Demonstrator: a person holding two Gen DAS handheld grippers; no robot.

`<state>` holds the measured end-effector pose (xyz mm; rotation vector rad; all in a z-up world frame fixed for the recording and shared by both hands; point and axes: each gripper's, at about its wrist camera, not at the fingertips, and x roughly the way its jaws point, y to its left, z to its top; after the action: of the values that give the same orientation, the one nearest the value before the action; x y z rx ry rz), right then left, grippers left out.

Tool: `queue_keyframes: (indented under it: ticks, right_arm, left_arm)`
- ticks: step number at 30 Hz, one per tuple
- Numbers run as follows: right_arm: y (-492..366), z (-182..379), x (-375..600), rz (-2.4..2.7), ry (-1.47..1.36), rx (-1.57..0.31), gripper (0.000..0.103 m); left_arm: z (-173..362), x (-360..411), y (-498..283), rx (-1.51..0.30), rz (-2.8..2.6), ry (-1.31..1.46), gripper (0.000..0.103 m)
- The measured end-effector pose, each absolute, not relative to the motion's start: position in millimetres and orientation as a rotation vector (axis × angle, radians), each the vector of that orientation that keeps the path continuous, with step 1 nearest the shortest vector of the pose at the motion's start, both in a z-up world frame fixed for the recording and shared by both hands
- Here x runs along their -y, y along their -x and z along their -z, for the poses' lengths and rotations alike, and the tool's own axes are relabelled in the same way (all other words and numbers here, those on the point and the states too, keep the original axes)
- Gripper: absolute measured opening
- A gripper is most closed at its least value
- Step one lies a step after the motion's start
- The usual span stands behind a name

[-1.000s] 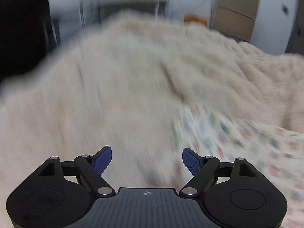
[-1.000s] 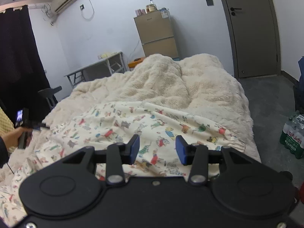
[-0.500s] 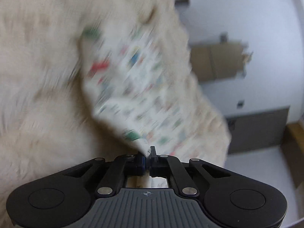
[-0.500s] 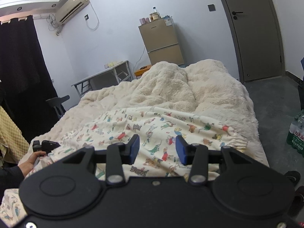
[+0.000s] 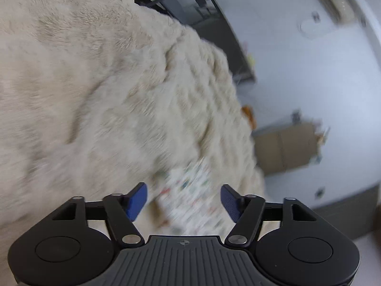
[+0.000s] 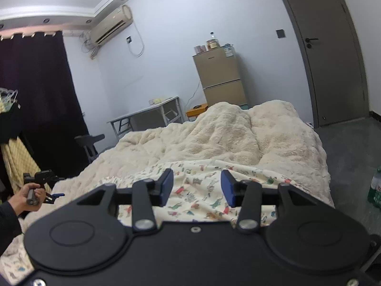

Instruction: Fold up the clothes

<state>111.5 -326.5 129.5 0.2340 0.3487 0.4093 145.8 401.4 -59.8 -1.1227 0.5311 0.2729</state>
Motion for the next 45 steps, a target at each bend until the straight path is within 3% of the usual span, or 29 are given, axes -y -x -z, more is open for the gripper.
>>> queue_keyframes:
  ticks: [2,8,13,16,20,25,30,31,32,35,38,40,42,43,44,45]
  right_arm:
    - [-108,-134,323,-0.432,-0.194,-0.387,0.058]
    - [-95,-147,326,-0.504,-0.099,-0.502,0.069]
    - [-81,-155,331,-0.550,-0.066,-0.528,0.072]
    - [-79,-157,329,-0.554,-0.071,-0.523,0.072]
    - [-80,-156,317,-0.573,-0.055,-0.520,0.072]
    - [-81,-155,316,-0.571,-0.049,-0.518,0.072]
    - [-81,-155,315,-0.565,-0.045,-0.514,0.072]
    - [-81,-155,315,-0.564,-0.044,-0.513,0.072]
    - [-82,-155,315,-0.562,-0.044,-0.512,0.072]
    - [-82,-154,315,-0.558,-0.041,-0.510,0.072]
    - [-82,-154,315,-0.553,-0.044,-0.505,0.072]
    - [-83,-154,313,-0.554,-0.045,-0.504,0.072]
    - [-83,-153,310,-0.561,-0.039,-0.502,0.072]
    - [-82,-153,309,-0.565,-0.035,-0.501,0.072]
    - [-82,-154,307,-0.568,-0.032,-0.500,0.072]
    - [-82,-154,306,-0.572,-0.028,-0.498,0.072]
  left_arm:
    - [51,-388,-142,-0.578,-0.217,1.033,0.068]
    - [-16,-357,-86,-0.602,-0.077,0.479,0.077]
    - [-93,-401,-15,-0.624,-0.379,0.059,0.084]
    - [-115,-420,6,-0.652,-0.501,-0.048,0.088]
    - [-92,-430,9,-0.759,-0.357,-0.004,0.090]
    - [23,-399,-25,-1.002,-0.017,0.068,0.089]
    - [87,-412,-28,-1.093,-0.008,0.212,0.088]
    - [98,-416,-22,-1.121,-0.026,0.246,0.068]
    - [99,-416,-13,-1.127,-0.020,0.260,0.042]
    - [99,-427,10,-1.084,0.079,0.297,0.016]
    - [80,-441,37,-1.100,-0.036,0.161,0.015]
    - [71,-454,52,-1.205,-0.291,-0.043,0.015]
    - [55,-463,62,-1.177,-0.379,-0.031,0.015]
    - [42,-463,69,-1.101,-0.340,0.048,0.021]
    - [29,-461,74,-1.023,-0.290,0.128,0.042]
    - [19,-453,77,-0.950,-0.208,0.196,0.055]
